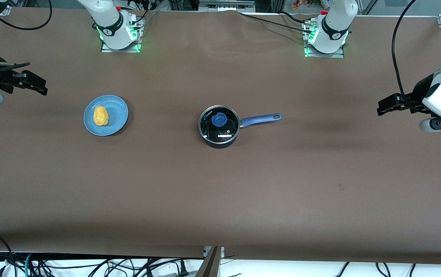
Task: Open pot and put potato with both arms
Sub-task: 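Reach the left gripper to the blue knob of the glass lid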
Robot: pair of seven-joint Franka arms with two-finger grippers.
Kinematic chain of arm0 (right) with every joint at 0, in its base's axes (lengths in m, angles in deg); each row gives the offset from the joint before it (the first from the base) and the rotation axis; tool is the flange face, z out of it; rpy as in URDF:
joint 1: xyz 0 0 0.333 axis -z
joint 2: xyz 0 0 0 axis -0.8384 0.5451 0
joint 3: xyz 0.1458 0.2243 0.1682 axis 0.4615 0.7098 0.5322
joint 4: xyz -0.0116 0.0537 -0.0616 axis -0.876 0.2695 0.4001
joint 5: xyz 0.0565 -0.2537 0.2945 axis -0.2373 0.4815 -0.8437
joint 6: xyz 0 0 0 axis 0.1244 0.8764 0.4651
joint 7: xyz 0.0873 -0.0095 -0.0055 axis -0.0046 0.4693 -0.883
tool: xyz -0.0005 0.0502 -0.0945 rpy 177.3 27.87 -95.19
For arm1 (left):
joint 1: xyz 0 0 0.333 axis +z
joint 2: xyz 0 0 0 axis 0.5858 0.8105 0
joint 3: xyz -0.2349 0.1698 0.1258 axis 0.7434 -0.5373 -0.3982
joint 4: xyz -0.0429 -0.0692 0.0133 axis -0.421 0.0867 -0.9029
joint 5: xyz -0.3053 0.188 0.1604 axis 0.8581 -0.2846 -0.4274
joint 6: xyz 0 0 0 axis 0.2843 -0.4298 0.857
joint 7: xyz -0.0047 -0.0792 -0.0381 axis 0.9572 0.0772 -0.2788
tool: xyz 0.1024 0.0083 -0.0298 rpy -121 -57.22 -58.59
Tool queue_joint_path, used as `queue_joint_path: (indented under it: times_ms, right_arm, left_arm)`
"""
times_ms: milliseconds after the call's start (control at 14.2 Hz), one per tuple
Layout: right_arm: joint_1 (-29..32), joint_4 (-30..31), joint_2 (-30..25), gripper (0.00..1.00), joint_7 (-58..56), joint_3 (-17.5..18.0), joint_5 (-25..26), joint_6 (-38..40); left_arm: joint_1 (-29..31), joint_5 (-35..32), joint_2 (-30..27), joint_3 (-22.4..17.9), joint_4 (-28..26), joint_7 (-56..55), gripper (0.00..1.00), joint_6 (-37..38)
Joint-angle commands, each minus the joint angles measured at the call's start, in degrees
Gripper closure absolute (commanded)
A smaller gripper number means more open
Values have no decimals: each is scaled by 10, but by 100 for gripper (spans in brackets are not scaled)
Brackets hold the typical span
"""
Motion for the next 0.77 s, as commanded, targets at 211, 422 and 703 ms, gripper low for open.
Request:
queue_joint_path:
  times_ms: [211,422,703]
  right_arm:
    - [9,4,-8,0,2,8,-21,9]
    - [9,4,-6,0,3,8,-22,3]
    - [9,4,-4,0,-1,7,-21,11]
  left_arm:
    - [-2,10,-1,1,6,6,0,8]
    - [-17,54,11,6,5,-16,0,3]
    - [-63,62,58,78,-8,-162,0,-93]
